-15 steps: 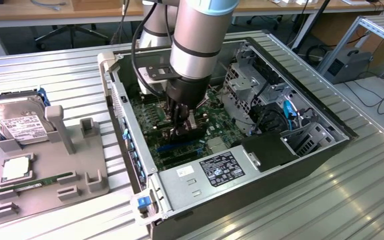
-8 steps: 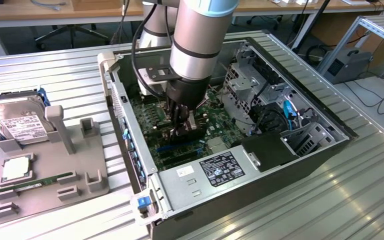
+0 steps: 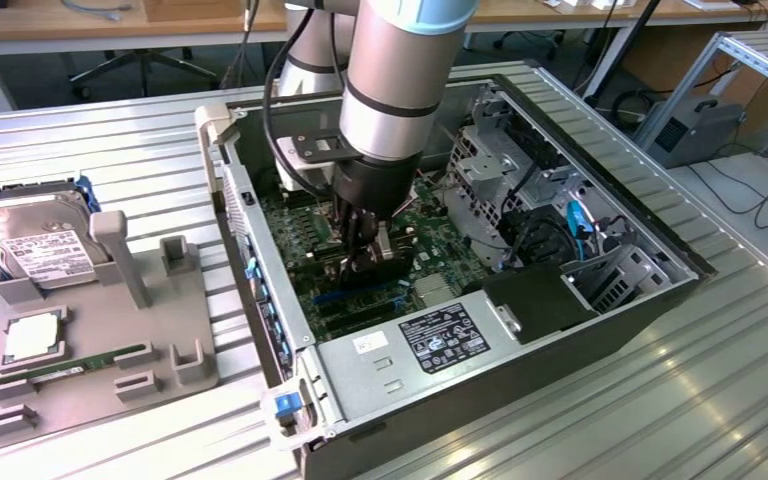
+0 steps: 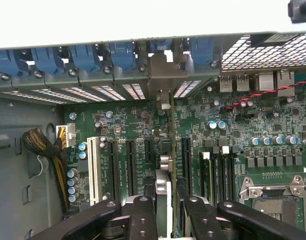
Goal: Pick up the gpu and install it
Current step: 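Insert the gpu into the slot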
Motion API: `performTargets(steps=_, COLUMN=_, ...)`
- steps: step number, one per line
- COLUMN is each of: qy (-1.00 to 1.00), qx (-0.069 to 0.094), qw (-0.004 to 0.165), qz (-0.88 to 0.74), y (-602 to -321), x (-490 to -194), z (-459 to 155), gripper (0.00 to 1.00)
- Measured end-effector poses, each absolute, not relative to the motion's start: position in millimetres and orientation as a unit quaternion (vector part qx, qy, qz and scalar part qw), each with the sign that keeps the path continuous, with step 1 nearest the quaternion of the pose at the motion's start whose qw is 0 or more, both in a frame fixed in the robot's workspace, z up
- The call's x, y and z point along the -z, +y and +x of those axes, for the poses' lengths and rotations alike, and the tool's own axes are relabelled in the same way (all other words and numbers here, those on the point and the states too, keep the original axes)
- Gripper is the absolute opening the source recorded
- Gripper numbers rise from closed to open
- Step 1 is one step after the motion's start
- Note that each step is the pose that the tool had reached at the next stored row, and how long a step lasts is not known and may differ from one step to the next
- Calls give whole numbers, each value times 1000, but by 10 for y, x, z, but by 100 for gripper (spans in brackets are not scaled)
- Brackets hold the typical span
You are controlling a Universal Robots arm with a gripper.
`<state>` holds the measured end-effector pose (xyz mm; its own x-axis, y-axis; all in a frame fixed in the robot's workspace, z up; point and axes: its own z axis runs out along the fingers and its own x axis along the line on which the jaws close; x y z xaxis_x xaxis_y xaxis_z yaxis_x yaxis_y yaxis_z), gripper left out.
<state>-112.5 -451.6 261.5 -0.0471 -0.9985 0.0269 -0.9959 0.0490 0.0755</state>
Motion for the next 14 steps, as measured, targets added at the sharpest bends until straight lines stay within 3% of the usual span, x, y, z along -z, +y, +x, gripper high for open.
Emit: performTargets(steps=14, qy=-719, qx=18, qw=36, qz=693, y=-4516, x=-2627, z=-1125, gripper=27)
